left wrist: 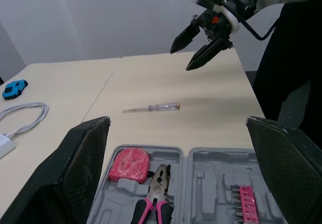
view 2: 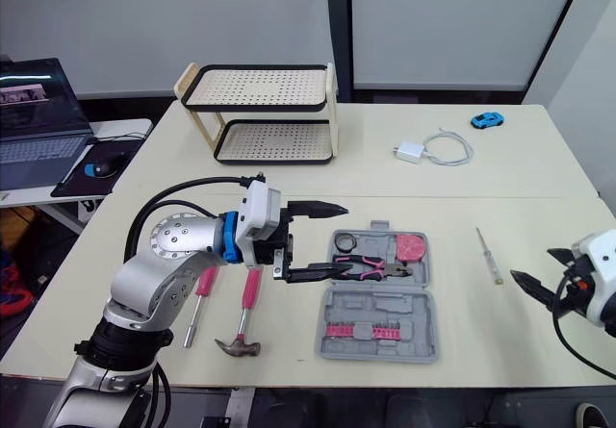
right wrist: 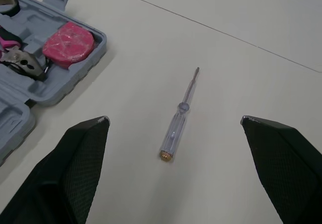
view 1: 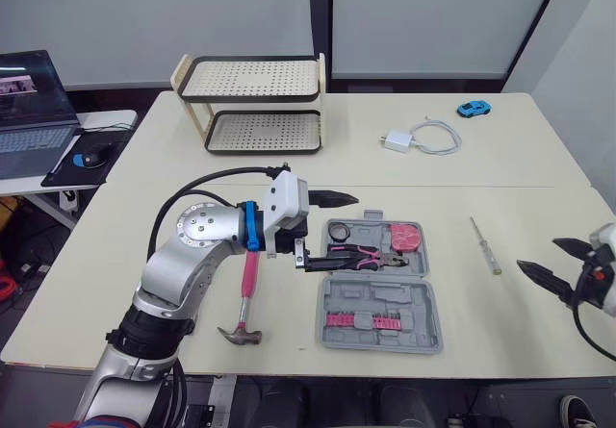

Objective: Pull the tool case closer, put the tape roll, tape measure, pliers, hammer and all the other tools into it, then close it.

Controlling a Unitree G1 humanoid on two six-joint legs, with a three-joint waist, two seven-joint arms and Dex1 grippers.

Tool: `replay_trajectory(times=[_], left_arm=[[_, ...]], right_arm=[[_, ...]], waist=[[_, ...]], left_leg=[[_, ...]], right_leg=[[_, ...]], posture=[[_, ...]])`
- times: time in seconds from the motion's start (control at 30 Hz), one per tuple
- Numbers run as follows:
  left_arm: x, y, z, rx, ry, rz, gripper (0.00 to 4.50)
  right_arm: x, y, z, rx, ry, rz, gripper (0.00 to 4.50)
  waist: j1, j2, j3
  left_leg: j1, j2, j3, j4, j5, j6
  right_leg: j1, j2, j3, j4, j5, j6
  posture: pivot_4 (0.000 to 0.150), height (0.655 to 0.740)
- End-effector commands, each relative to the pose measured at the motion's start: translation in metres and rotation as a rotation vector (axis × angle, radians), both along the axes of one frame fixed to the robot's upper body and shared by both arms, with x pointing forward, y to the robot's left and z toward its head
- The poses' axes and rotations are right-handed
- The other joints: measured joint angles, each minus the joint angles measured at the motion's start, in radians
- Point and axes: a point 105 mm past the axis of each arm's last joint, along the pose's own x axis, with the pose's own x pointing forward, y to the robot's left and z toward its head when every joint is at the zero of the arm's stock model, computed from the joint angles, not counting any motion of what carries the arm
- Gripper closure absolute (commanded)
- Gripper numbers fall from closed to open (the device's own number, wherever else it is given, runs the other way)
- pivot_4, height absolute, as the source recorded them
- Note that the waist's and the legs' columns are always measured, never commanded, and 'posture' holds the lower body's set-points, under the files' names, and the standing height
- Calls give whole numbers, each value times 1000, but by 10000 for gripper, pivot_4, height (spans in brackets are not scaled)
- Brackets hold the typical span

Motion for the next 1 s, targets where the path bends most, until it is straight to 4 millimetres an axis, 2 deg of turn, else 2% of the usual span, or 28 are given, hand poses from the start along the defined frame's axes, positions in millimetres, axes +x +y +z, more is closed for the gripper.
replay_trajectory(times=[0.03,0.33,1.0], left_arm=[[-2,-3,2,-1,-30,-6,0],[-5,-10,-3,8,-36,-6,0],[-3,-16,-4,11,-39,-2,0]], right_arm=[[14,2,-11,13,17,-29,114],[40,1,-37,39,58,-99,114],[67,6,-73,11,101,-173,114]], waist=[[-1,0,0],[-2,0,0],[-4,1,0]], left_leg=[[0,0,0,0,0,0],[0,0,0,0,0,0],[0,0,0,0,0,0]], right_leg=[[0,0,0,0,0,0],[0,0,0,0,0,0],[-1,0,0,0,0,0]], posture=[[1500,7400],[1500,7400],[1500,7400]])
